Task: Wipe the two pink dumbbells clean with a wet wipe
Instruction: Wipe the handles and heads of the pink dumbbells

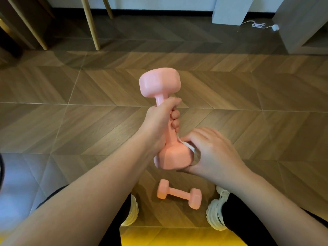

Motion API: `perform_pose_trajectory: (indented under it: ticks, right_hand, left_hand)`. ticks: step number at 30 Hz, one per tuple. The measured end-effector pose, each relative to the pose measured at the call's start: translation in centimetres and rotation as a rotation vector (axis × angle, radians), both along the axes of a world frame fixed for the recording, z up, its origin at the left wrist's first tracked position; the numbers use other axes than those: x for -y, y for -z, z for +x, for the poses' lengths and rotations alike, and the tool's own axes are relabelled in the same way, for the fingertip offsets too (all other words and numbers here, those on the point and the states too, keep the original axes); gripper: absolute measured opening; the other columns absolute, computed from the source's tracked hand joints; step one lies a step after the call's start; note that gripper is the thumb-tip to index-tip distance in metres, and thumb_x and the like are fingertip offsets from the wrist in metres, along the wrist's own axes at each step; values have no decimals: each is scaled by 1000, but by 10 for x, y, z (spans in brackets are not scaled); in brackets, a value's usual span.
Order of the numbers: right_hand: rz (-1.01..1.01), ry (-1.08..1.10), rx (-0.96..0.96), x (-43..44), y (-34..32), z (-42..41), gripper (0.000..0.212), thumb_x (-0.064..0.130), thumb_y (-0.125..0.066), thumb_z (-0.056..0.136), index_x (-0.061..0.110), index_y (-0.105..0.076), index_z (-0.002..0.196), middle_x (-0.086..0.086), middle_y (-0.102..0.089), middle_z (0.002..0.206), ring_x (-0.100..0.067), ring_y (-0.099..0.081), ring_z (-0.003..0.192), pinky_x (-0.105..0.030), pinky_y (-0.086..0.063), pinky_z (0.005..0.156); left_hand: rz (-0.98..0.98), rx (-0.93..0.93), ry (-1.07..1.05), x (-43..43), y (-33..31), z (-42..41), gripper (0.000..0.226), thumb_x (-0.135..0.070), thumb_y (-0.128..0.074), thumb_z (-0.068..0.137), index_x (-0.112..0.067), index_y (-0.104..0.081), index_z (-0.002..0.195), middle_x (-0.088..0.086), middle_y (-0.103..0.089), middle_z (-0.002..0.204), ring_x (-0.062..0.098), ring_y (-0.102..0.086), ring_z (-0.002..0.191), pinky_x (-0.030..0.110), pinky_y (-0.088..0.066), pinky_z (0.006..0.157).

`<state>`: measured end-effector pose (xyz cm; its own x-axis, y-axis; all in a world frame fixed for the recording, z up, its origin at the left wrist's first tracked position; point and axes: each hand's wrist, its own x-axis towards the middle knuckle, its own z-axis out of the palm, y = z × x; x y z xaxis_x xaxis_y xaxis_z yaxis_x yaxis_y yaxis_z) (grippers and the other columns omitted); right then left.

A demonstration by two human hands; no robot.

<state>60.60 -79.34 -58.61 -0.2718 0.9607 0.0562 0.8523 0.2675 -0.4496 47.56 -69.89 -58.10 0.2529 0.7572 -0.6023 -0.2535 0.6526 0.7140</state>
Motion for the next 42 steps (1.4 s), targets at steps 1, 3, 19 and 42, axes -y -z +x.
perform_pose_trajectory:
  ticks: [1,3,19,42]
  right_hand:
    - [27,30,6,1,-1,1,55,52,-88,57,23,-62,96,11,-62,92,-6,-55,89,-24,-35,78]
    - [1,18,-35,1,-2,2,55,52,-86,59,25,-61,100,13,-61,95,-4,-51,91,-23,-37,75]
    - [-34,13,-46,-1,0,-2,47,57,-79,66,27,-64,98,12,-65,95,-8,-56,93,-25,-37,78]
    - [-171,32,-176,-1,1,-7,60,48,-87,65,30,-57,114,26,-48,103,7,-43,97,-13,-38,78]
  left_hand:
    - [-3,18,-3,-1,-1,0,30,-23,-63,88,-22,-44,65,-8,-37,48,10,-31,38,20,-32,40]
    - [-12,46,1,-3,-2,-1,31,-23,-62,88,-21,-43,64,-8,-36,47,10,-30,37,19,-32,39]
    - [-7,-83,63,-2,2,-5,23,-28,-74,82,-22,-55,70,-5,-49,57,11,-45,47,24,-40,50]
    - [-41,-38,-68,-9,-5,-7,28,-22,-60,86,-20,-41,66,-5,-37,49,11,-33,39,20,-30,42]
